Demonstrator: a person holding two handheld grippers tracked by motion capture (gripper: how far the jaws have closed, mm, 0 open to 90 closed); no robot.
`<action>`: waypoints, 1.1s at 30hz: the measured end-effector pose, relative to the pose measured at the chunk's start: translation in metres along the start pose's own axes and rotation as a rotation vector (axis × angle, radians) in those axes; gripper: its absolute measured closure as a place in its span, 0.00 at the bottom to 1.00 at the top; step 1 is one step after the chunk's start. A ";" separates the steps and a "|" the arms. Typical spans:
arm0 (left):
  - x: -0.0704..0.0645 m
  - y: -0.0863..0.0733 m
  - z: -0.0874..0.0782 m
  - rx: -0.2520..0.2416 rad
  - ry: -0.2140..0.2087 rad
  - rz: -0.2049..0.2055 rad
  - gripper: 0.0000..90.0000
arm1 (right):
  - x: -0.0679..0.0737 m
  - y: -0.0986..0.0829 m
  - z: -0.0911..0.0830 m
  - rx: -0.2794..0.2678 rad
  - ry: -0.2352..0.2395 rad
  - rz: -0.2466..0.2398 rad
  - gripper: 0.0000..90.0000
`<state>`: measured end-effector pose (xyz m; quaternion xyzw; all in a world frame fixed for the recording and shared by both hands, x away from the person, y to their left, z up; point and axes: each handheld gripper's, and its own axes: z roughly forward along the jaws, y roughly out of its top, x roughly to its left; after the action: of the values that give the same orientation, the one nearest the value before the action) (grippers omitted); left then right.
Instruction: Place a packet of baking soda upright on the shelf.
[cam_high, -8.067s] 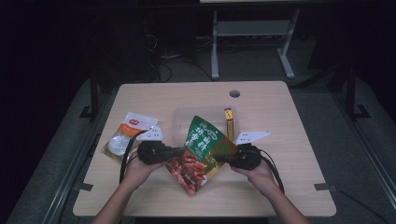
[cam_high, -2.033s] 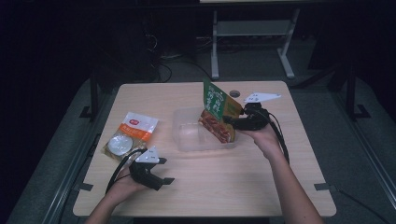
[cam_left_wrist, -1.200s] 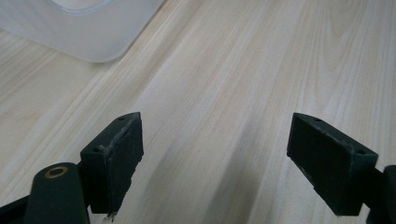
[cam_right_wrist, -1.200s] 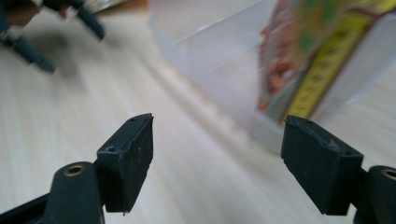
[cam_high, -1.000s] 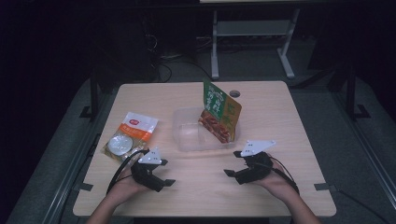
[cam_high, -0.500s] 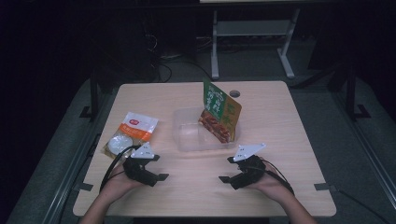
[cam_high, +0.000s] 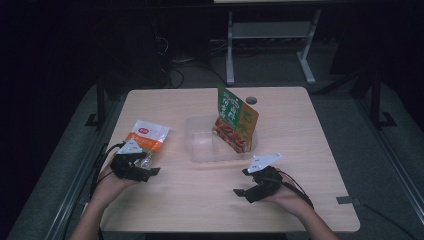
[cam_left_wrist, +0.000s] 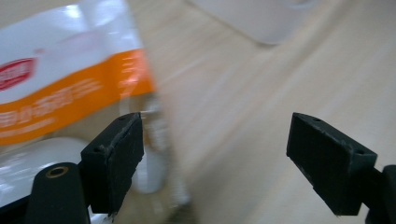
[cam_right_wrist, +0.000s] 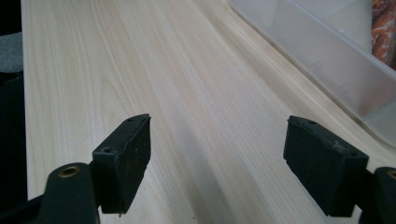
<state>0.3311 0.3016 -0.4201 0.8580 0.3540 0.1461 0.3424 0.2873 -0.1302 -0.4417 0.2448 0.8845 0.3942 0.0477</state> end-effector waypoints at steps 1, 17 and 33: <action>0.005 -0.001 -0.001 0.000 0.014 -0.013 0.20 | 0.000 0.000 0.000 -0.002 0.001 -0.003 0.25; 0.075 -0.005 -0.003 -0.010 0.196 -0.146 0.20 | -0.002 0.000 0.001 0.004 -0.002 0.009 0.25; 0.110 -0.013 0.025 0.066 0.130 -0.254 0.22 | -0.003 0.000 0.001 0.008 -0.003 0.016 0.25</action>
<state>0.4147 0.3743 -0.4459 0.8057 0.4858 0.1449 0.3063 0.2899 -0.1310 -0.4431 0.2525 0.8841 0.3907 0.0451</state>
